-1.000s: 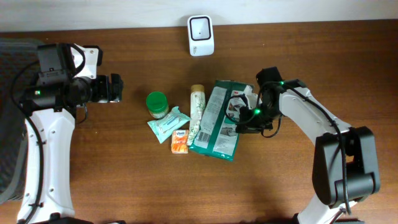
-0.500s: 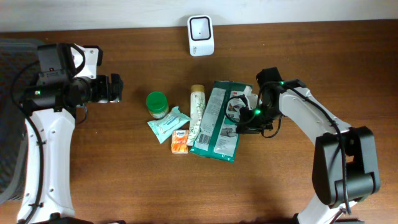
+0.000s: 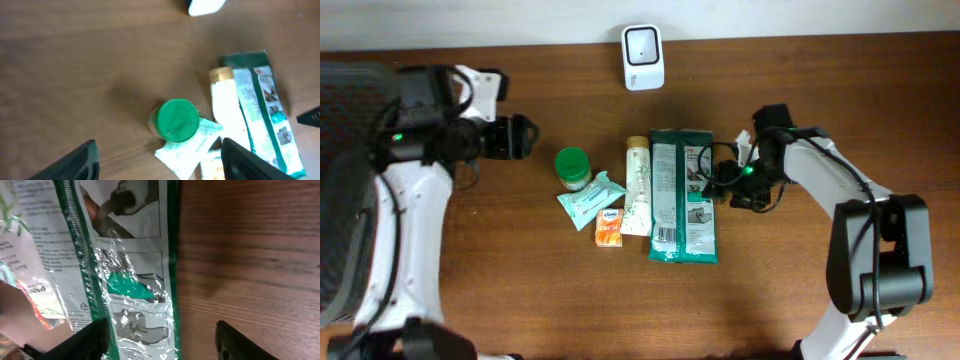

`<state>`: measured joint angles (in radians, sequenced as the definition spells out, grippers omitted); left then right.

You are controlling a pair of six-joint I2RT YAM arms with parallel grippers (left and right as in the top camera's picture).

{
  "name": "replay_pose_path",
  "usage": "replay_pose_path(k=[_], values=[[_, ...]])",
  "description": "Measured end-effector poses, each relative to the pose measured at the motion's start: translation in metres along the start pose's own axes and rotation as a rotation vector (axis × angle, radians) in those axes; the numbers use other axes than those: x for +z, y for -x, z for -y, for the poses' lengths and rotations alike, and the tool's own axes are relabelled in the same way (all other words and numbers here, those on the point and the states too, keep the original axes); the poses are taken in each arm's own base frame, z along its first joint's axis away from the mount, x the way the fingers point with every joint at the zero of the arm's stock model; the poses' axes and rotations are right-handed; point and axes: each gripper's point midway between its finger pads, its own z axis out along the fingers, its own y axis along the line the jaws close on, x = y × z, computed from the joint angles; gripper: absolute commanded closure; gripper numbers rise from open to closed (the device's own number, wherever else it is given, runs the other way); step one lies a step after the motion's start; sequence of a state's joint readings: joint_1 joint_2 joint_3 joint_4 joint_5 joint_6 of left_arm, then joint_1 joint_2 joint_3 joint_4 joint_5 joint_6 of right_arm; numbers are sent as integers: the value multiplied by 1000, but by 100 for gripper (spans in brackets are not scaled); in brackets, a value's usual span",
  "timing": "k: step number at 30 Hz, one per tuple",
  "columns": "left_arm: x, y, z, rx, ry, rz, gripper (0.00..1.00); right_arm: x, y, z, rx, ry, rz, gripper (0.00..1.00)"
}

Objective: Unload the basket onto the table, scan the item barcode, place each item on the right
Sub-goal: 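Lift the gloves pack with right gripper while left gripper reaches toward it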

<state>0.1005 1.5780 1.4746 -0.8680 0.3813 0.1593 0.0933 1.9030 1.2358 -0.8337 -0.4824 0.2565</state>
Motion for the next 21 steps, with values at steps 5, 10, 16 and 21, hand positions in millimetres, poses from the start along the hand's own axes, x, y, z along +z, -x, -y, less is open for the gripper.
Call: replay_pose_path(k=[5,10,16,21], values=[[86,-14,67,91,-149,-119,55,24,-13,-2,-35,-46,-59,39],[143,-41,108,153,-240,-214,53,50,-16,-34,-116,43,-68,96],[144,-42,103,155,-216,-220,68,15,-19,-40,-170,122,-27,96],[111,-46,133,275,-365,-295,39,2,-22,-62,-247,139,16,84]])
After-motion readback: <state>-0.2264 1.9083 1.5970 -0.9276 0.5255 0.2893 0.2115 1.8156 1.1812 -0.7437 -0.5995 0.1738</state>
